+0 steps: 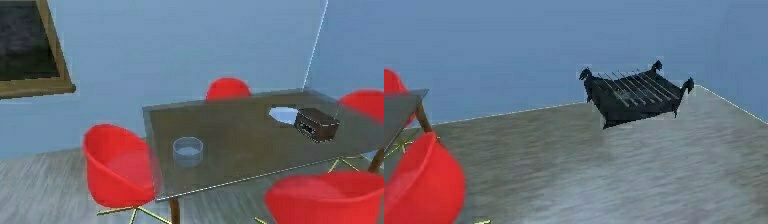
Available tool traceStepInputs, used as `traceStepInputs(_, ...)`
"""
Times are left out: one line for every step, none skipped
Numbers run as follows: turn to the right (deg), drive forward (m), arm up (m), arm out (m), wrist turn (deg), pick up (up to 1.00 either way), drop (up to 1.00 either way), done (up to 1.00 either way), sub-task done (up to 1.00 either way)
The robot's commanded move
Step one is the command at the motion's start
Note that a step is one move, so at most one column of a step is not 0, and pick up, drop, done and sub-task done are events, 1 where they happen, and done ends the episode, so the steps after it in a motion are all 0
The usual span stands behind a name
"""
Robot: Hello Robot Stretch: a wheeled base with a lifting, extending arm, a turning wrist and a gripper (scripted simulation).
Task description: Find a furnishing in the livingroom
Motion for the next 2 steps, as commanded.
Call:
traceStepInputs(39.0,0.0,0.0,0.0,0.0,0.0,0.0,0.0,0.0)
traceStepInputs(0.0,0.0,0.0,0.0,0.0,0.0,0.0,1.0,0.0)
